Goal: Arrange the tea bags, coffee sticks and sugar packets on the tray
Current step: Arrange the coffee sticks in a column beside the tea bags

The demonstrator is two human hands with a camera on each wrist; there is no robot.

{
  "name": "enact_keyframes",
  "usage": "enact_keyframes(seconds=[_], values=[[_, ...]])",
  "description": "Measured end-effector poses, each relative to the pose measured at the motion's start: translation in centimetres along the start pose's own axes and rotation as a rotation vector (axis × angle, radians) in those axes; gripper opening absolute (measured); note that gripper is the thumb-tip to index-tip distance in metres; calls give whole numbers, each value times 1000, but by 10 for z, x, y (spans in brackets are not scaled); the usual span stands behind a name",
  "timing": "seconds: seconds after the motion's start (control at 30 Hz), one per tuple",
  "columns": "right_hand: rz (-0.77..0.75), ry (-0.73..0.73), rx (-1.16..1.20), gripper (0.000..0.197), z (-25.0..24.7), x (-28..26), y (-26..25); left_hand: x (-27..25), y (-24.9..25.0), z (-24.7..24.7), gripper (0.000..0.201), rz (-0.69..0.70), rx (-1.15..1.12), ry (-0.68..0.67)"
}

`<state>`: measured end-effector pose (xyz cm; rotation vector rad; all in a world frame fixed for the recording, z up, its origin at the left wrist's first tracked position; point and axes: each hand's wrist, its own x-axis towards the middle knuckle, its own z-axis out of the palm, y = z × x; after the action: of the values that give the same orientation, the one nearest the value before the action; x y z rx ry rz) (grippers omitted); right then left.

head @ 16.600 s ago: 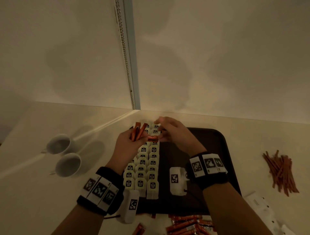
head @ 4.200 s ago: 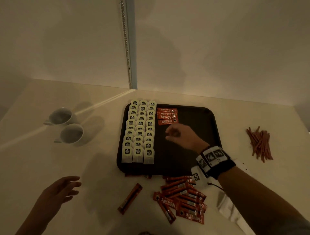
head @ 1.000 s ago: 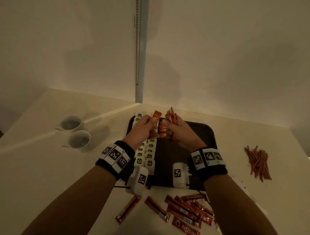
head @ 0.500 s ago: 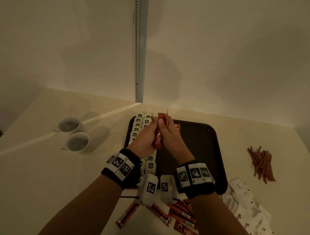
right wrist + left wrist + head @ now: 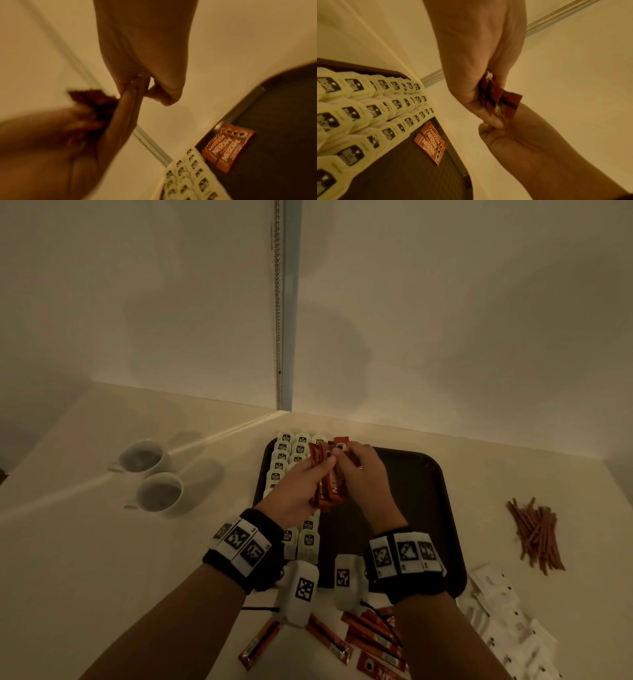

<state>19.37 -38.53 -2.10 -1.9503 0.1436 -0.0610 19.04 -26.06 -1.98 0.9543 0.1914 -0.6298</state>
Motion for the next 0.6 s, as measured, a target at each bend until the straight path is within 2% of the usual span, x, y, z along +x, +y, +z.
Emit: enact_keyframes(seconds=[0.07, 0.1, 0.23, 0.33, 0.37, 0.47, 0.6], values=[[119, -63, 370, 20, -8, -2, -2, -3, 4, -3, 29, -7, -14, 3], [132, -81, 467, 18, -12, -2, -3, -4, 6, -4, 28, -9, -13, 17], [121, -25, 455, 4, -23, -3, -7, -2, 10, -10, 25, 46, 14, 133], [133, -2, 412, 4, -26, -3, -6, -2, 12, -13, 7, 125, 104, 265], [135, -3, 417, 7, -27, -3, -6, -3, 13, -14, 7, 151, 160, 292], [113, -14, 443, 17, -29, -3, -4, -7, 13, -14, 16, 192, 360, 280], [133, -15, 539, 11, -24, -6, -1, -10, 17, -6, 15, 278, 407, 260]])
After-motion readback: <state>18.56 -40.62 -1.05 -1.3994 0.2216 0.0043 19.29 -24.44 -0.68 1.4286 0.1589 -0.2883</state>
